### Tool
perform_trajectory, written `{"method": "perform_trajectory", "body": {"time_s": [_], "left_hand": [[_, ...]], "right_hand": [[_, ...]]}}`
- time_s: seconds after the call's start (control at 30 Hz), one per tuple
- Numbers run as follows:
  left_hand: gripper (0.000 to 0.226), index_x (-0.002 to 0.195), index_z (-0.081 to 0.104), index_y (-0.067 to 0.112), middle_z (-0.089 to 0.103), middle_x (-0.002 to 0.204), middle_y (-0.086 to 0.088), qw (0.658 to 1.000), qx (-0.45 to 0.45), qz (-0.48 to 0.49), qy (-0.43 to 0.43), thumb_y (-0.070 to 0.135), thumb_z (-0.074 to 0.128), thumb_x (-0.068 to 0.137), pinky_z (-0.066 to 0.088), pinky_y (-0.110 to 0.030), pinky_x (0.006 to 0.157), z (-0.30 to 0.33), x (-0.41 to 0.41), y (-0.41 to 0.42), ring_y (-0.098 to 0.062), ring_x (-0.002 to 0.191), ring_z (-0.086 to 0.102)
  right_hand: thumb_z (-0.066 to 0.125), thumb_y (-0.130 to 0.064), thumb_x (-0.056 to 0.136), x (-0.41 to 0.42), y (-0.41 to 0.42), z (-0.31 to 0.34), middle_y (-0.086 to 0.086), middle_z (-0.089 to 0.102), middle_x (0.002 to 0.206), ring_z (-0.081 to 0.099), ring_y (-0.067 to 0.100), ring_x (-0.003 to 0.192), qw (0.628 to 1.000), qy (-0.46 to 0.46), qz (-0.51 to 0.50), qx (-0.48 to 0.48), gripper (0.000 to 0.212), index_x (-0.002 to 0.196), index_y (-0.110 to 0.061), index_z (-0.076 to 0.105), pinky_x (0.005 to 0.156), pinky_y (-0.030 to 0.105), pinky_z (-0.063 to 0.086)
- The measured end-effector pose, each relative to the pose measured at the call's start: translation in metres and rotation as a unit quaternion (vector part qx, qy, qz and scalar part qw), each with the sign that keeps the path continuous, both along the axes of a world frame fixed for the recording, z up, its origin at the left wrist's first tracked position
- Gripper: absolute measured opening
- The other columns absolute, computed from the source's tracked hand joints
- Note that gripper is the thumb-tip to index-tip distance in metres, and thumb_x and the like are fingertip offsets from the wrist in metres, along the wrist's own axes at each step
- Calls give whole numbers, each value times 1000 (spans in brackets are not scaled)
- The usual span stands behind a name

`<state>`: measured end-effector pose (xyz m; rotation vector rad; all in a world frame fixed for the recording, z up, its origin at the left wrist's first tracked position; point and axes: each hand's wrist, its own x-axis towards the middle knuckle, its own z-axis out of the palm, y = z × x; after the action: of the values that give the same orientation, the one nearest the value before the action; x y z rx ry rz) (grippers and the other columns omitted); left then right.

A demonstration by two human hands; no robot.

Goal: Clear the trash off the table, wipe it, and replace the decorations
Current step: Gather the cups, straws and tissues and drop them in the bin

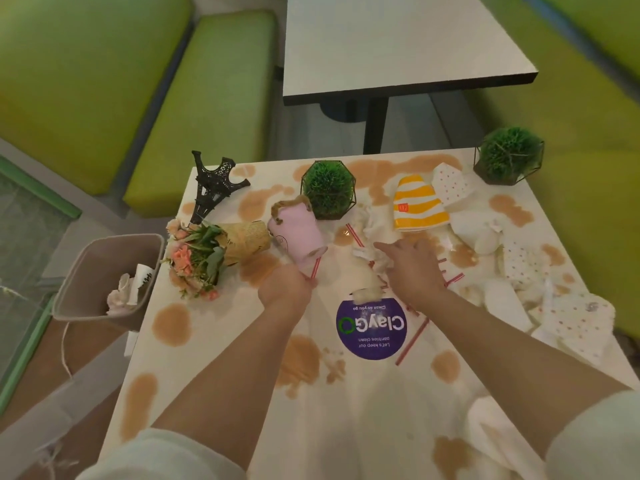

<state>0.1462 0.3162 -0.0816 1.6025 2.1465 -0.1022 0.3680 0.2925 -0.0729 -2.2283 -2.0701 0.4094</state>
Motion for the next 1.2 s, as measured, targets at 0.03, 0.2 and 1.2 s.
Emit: {"method": "perform_trajectory", "body": {"time_s": [0.03, 0.2, 1.2], "left_hand": [[34, 99, 73, 25, 69, 90, 1, 1000, -3, 4, -7, 54, 62, 85, 42, -25, 61, 1, 0, 0, -22, 85, 66], [28, 92, 75, 24, 65, 72, 6, 999, -20, 5, -49, 48, 62, 86, 40, -22, 54, 7, 0, 1, -17, 71, 63], [31, 107, 57, 39, 64, 87, 4, 882, 235, 150, -380, 14, 60, 88, 55, -39, 69, 56, -239, -41, -17, 75, 64]], "right_hand": [[53, -13, 95, 0, 0, -3, -1, 54, 132, 38, 29, 122, 1000, -4, 3, 1, 51, 141, -34, 49, 101, 40, 33], [51, -23, 95, -2, 0, -15, 0, 59, 118, 42, 25, 112, 999, 11, -14, 28, 32, 124, -26, 64, 93, 35, 35], [62, 3, 82, -301, -3, 72, 9, 64, 105, 65, 29, 81, 799, 581, -150, -45, 25, 91, -19, 65, 65, 43, 59]]}}
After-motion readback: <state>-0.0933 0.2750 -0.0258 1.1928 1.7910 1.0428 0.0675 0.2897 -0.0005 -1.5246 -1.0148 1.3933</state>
